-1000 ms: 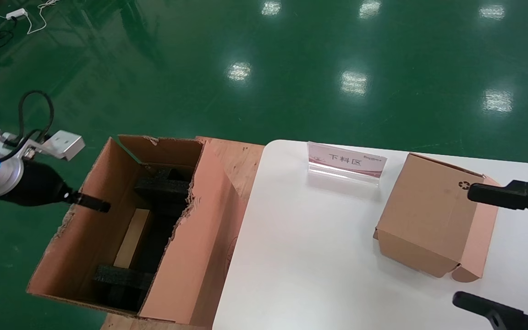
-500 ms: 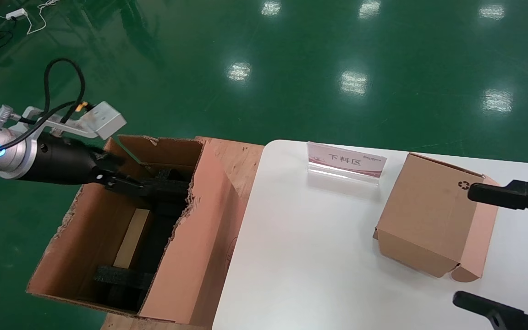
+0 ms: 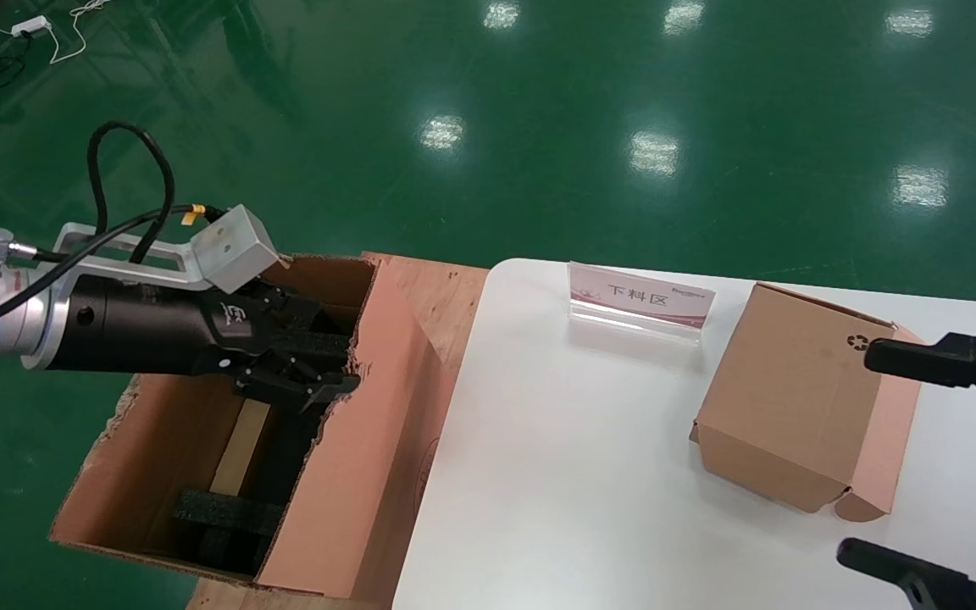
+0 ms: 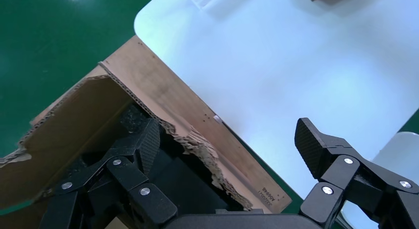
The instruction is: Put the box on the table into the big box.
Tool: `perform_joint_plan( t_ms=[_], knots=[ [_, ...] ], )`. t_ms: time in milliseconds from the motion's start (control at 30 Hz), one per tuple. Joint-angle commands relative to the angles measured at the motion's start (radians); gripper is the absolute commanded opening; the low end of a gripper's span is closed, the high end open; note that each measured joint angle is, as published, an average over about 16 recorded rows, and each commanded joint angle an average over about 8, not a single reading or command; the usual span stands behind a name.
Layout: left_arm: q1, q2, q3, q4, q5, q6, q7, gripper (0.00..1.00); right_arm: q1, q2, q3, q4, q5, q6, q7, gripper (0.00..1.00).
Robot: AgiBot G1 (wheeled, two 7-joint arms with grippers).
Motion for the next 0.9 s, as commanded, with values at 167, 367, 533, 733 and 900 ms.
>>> perform_joint_plan(
  t_ms=[167, 367, 533, 733, 900],
  knots=[
    [0.016, 0.016, -0.028, 0.005, 0.004, 0.012, 0.001, 1.0, 0.0, 0.0, 0.0, 0.0, 0.0, 0.0, 0.0, 1.0],
    [0.049, 0.035, -0.074, 0.012, -0.01, 0.031, 0.019, 1.0, 0.0, 0.0, 0.0, 0.0, 0.0, 0.0, 0.0, 1.0],
    [0.082, 0.051, -0.116, 0.018, -0.028, 0.047, 0.04, 1.0, 0.0, 0.0, 0.0, 0.0, 0.0, 0.0, 0.0, 1.0],
    [0.124, 0.07, -0.17, 0.026, -0.054, 0.068, 0.069, 1.0, 0.0, 0.0, 0.0, 0.0, 0.0, 0.0, 0.0, 1.0],
    [0.16, 0.086, -0.216, 0.033, -0.077, 0.085, 0.095, 1.0, 0.0, 0.0, 0.0, 0.0, 0.0, 0.0, 0.0, 1.0]
  ],
)
